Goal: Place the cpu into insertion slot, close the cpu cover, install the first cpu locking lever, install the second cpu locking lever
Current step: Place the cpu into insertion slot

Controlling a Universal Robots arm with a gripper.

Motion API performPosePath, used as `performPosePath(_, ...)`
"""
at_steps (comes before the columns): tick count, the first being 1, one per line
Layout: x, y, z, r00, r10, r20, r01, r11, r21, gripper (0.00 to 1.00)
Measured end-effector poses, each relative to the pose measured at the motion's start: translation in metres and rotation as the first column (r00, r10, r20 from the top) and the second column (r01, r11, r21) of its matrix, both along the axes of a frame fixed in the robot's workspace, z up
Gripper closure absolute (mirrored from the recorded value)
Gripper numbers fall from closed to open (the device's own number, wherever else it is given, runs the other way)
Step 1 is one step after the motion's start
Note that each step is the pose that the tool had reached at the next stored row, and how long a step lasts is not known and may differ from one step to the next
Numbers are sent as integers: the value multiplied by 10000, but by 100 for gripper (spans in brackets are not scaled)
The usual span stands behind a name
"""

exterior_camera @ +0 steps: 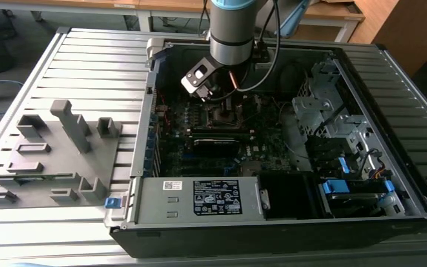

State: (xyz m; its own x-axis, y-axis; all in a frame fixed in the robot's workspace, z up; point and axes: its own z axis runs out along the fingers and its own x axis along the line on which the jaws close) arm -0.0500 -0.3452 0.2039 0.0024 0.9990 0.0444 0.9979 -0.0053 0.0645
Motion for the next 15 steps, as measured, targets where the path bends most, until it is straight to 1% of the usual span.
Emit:
performPosePath(11, 0, -1, 262, 10000, 0, -1, 0, 10000, -3, 89)
performPosePath(13, 0, -1, 283, 10000, 1, -1, -1, 10000, -2, 89)
performPosePath(15, 0, -1, 282, 10000, 1, 0, -1, 10000, -1, 89)
